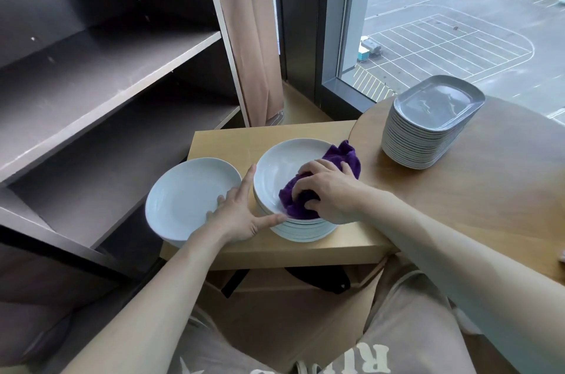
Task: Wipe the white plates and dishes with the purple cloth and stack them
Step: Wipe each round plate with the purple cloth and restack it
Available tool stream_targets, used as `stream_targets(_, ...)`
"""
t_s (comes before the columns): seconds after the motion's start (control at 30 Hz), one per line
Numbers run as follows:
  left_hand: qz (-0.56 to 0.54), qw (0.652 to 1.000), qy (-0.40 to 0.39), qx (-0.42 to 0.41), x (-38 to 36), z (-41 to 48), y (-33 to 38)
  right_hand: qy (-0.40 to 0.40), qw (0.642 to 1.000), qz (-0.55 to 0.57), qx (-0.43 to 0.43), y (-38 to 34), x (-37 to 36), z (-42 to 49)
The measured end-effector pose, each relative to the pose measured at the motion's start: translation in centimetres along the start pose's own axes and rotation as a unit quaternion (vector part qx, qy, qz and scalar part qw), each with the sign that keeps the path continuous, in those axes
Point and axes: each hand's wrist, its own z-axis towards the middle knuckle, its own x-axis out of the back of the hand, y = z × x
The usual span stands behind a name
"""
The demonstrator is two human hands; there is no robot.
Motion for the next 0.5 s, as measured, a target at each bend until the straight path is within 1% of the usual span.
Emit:
stream_targets(0.13,-0.004,1.0,-0.001,-0.001,0.0,0.1,-0.1,0.027,0.999,-0.025,-0.005,0.9,0.5,-0.1)
stream_targets(0.23,0.0,1.0,-0.004,0.001,0.0,0.1,-0.2,0.052,0.994,-0.098,-0.015,2.3,1.0,0.8)
stream_targets(0.27,0.005,1.0,-0.003,0.002,0.0,0.1,-0.2,0.051,0.993,-0.1,-0.021,2.9,1.2,1.2)
stream_targets(0.37,0.016,1.0,-0.001,0.005,-0.1,0.3,-0.2,0.046,0.997,-0.056,-0.032,4.1,0.9,2.3)
stream_targets(0.5,0.021,1.0,0.001,0.004,-0.3,0.4,-0.4,0.107,0.992,-0.052,-0.047,2.5,-1.0,4.5)
